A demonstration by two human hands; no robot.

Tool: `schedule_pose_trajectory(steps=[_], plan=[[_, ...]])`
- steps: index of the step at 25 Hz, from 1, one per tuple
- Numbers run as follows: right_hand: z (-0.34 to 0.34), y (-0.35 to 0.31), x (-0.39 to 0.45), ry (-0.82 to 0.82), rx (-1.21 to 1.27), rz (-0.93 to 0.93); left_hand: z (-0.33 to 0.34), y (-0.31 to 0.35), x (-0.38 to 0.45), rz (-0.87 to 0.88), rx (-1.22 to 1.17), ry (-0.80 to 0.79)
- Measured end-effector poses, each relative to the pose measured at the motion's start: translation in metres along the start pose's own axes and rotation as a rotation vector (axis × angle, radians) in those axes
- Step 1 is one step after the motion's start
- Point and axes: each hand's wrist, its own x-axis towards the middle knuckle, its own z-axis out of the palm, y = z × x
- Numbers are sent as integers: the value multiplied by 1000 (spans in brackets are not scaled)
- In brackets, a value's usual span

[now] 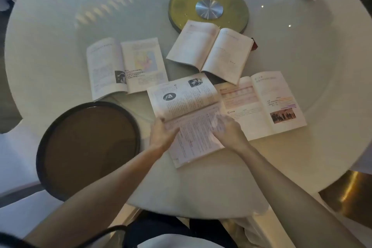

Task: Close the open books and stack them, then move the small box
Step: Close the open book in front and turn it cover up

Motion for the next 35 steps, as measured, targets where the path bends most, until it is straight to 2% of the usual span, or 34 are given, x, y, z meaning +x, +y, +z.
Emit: schedule_pose_trajectory(steps=[2,5,8,10,13,17,20,24,26,30,35], plan=[[4,8,3,100,45,120,4,-13,-6,-219,-81,80],[12,22,3,117,41,235,16,-38,-21,-426,-101,1],[12,27,5,116,25,257,24,-45,-22,-430,-157,5],[15,31,4,101,99,281,26,-43,-23,-446,-261,-28],[15,31,-3,82,268,319,16,-43,-20,-475,-302,-75],[13,36,-17,-4,365,319,-4,-52,-20,-512,-382,-110],[7,37,-29,-68,547,315,-22,-55,-22,-507,-466,-116],[-17,25,-24,-5,976,325,-45,-37,-8,-472,-642,-160],[-29,13,-11,8,1082,322,-54,-19,4,-458,-731,-174],[-44,-12,24,-4,1117,268,-67,11,33,-544,-759,-227],[-53,-28,63,13,974,296,-77,27,66,-672,-514,-342]])
